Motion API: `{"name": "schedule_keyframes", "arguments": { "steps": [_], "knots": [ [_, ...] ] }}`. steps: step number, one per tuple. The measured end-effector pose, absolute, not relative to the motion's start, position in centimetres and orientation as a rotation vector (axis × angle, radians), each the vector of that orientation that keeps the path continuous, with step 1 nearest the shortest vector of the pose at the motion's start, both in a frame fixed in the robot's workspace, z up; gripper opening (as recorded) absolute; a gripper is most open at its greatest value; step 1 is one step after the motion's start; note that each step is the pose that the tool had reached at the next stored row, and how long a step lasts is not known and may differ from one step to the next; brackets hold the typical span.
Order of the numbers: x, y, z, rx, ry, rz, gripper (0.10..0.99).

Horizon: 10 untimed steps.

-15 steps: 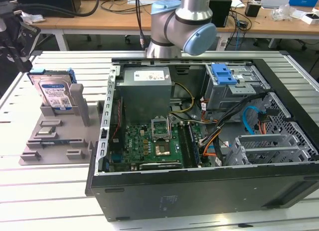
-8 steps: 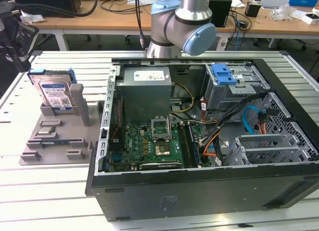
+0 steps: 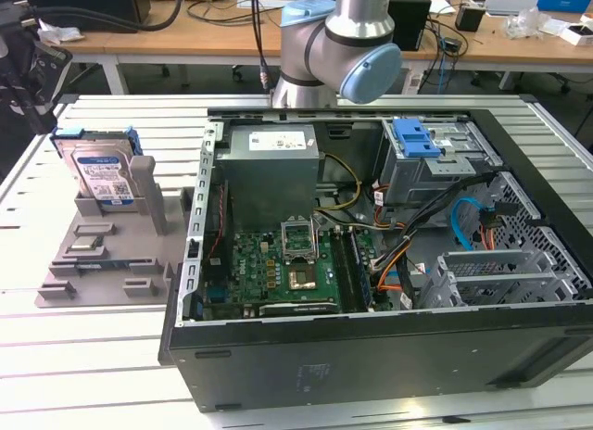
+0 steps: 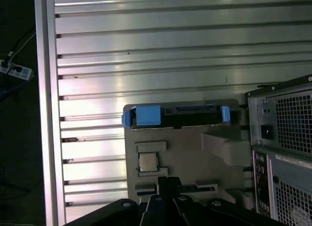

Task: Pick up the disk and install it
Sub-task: 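Pick up the disk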

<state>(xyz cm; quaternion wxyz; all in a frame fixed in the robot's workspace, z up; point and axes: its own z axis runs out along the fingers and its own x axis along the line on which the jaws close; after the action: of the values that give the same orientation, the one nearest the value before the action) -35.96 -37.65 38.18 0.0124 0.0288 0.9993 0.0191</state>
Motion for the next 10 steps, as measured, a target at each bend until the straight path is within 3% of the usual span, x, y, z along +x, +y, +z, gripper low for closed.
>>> {"name": "schedule_keyframes", "arguments": {
  "steps": [10],
  "knots": [
    [-35.95,-37.66,38.17,-0.12,3.116,0.062,0.106]
  ]
}}
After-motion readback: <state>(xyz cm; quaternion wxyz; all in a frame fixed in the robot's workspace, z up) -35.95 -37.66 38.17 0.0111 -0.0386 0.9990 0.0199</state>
